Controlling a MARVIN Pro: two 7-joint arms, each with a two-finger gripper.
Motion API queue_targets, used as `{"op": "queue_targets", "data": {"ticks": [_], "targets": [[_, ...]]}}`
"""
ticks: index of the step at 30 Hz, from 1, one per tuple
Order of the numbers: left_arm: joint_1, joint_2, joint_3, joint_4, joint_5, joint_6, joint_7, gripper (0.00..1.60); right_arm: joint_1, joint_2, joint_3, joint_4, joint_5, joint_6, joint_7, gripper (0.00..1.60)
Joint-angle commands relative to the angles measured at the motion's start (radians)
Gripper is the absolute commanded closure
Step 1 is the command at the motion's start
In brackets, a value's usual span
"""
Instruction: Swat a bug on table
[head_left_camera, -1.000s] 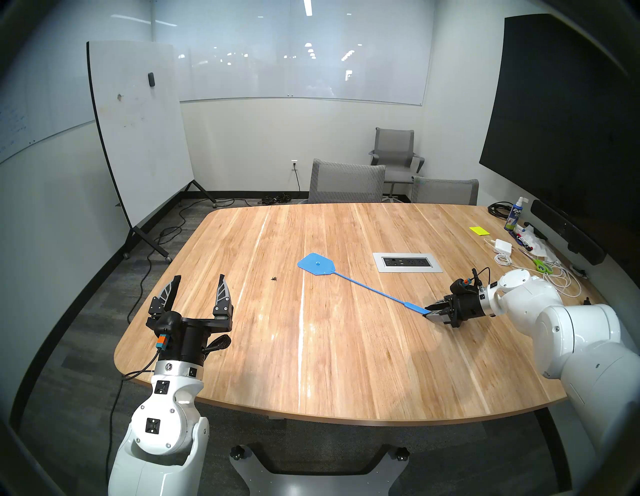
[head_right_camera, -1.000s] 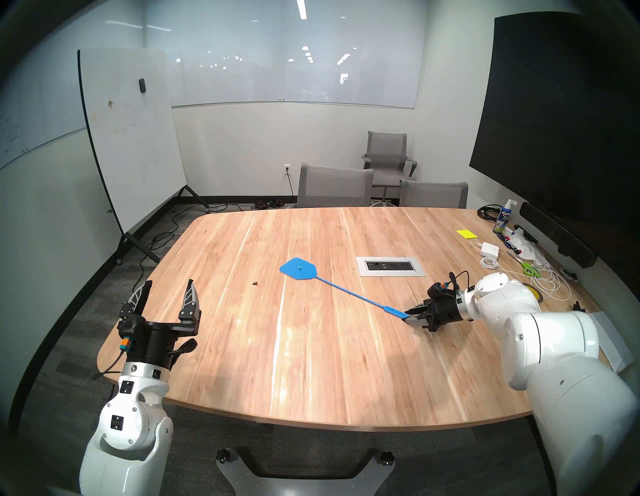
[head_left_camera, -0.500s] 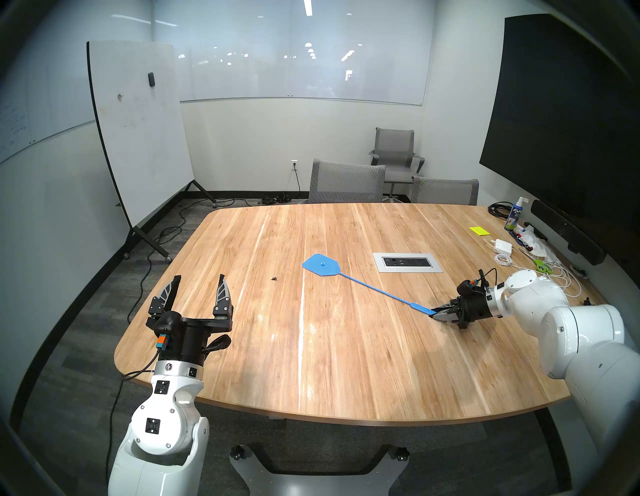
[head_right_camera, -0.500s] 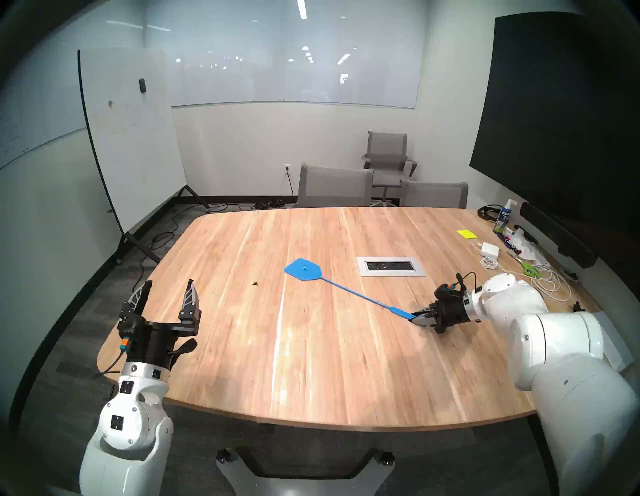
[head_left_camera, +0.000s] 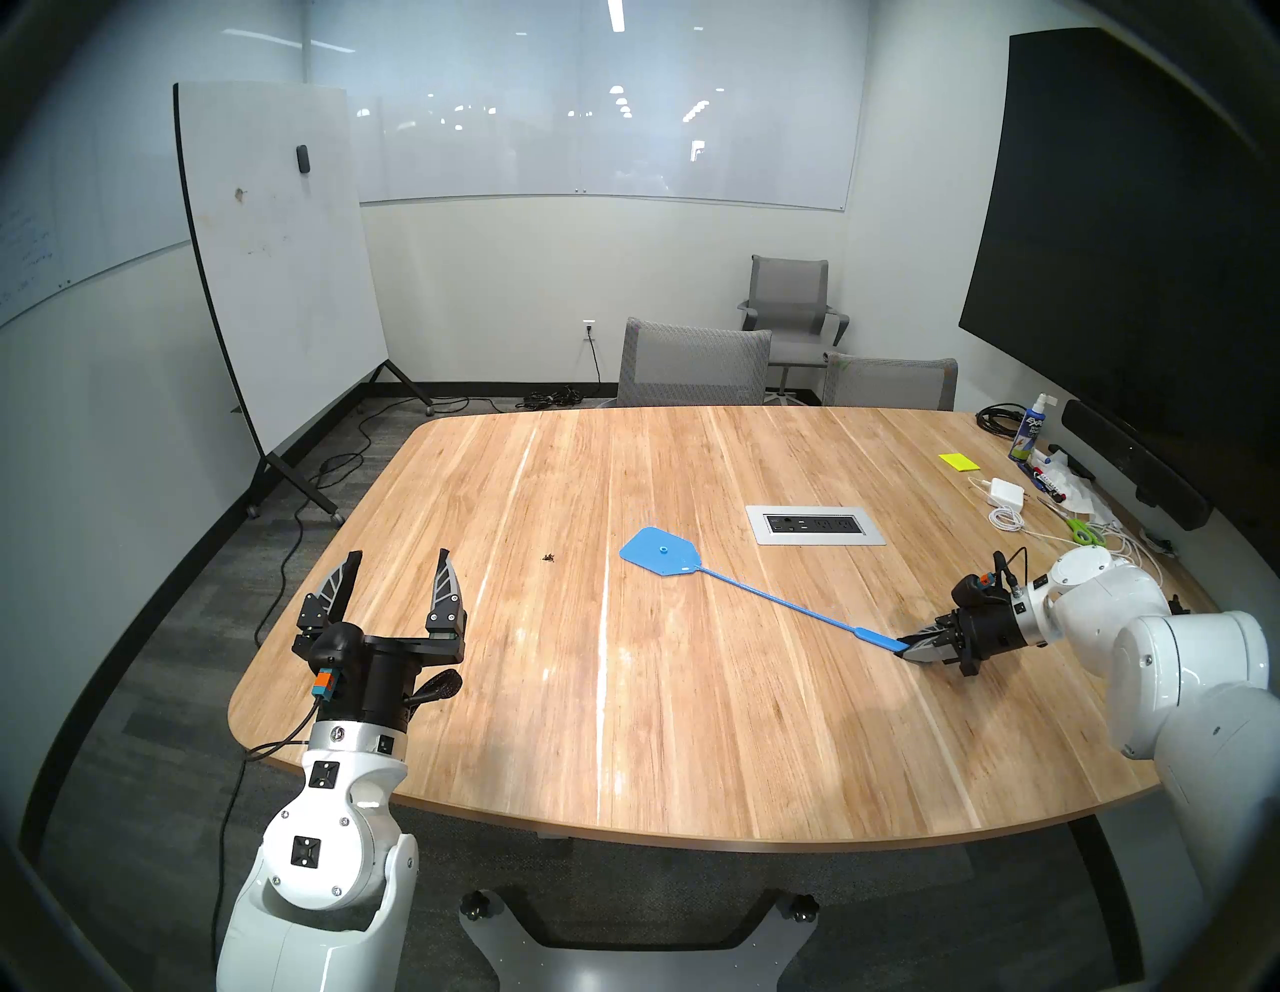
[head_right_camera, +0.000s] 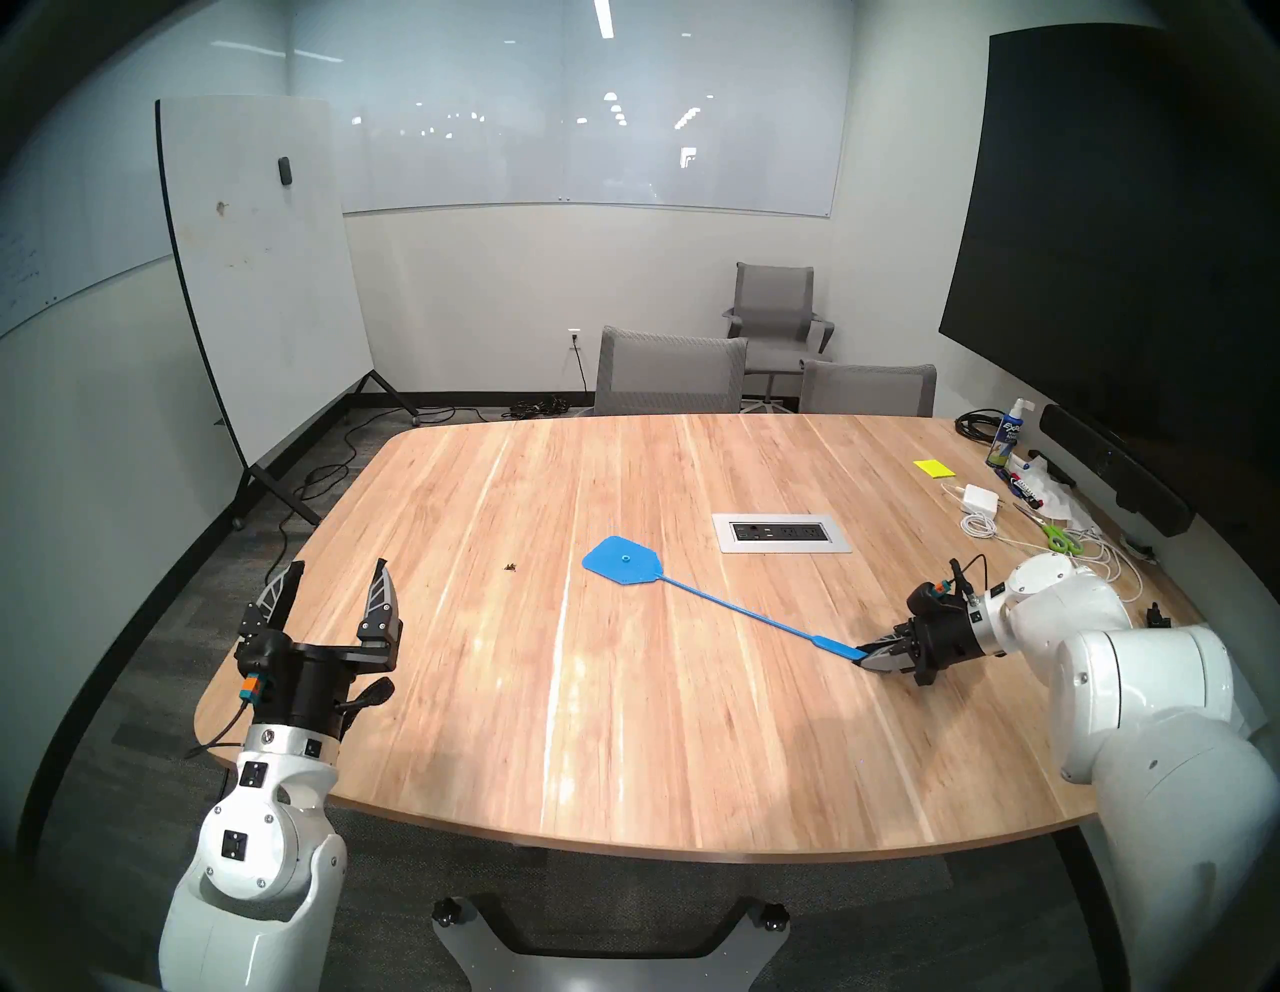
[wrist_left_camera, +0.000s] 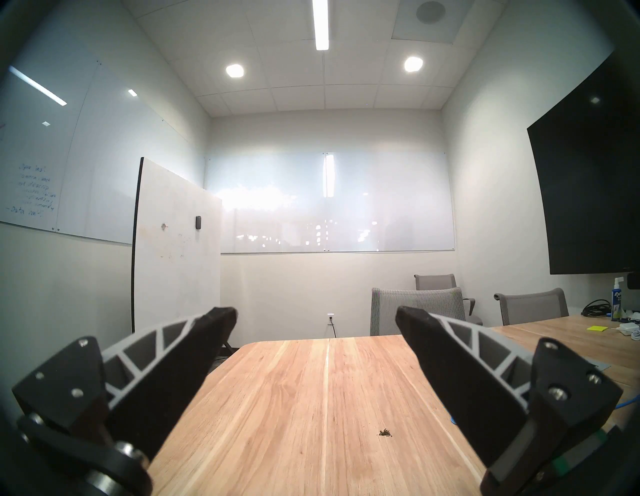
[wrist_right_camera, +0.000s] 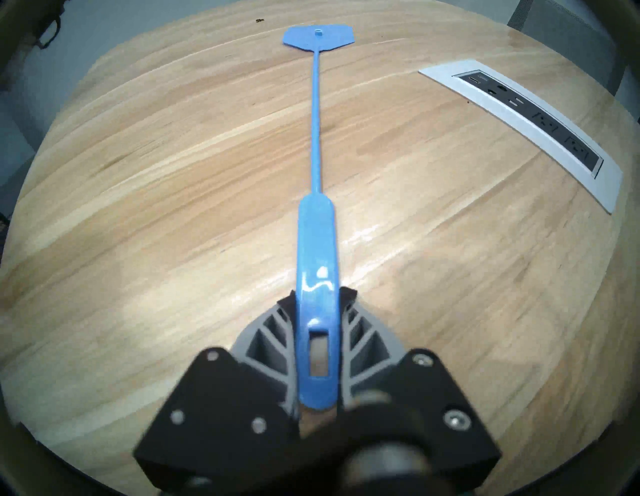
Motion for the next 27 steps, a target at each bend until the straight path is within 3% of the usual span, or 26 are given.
{"op": "queue_targets", "data": {"ticks": [1,18,19,20,21,22,23,27], "targets": [[-0.003,0.000,0.001,-0.022,0.000,-0.005,-0.001,0.00,-0.030,0.089,-0.004,0.001,-0.002,-0.030,0.071,1.60],[-0.003,0.000,0.001,-0.022,0.000,-0.005,-0.001,0.00,-0.052,0.094,0.008,0.002,0.034,-0.096,0.071,1.60],[-0.003,0.000,0.001,-0.022,0.000,-0.005,-0.001,0.00,-0.051,0.094,0.008,0.002,0.037,-0.103,0.071,1.34],[-0.003,0.000,0.001,-0.022,0.000,-0.005,-0.001,0.00,-0.049,0.093,0.008,0.002,0.040,-0.108,0.071,0.90],[-0.003,0.000,0.001,-0.022,0.000,-0.005,-0.001,0.00,-0.047,0.093,0.008,0.002,0.042,-0.111,0.071,0.75],[-0.003,0.000,0.001,-0.022,0.000,-0.005,-0.001,0.00,-0.043,0.091,0.009,0.002,0.045,-0.116,0.071,0.31],[-0.003,0.000,0.001,-0.022,0.000,-0.005,-0.001,0.00,-0.038,0.089,0.009,0.002,0.048,-0.122,0.071,0.00],[-0.004,0.000,0.001,-0.022,0.000,-0.005,-0.001,0.00,-0.019,0.082,0.007,0.002,0.059,-0.143,0.071,0.00]]}}
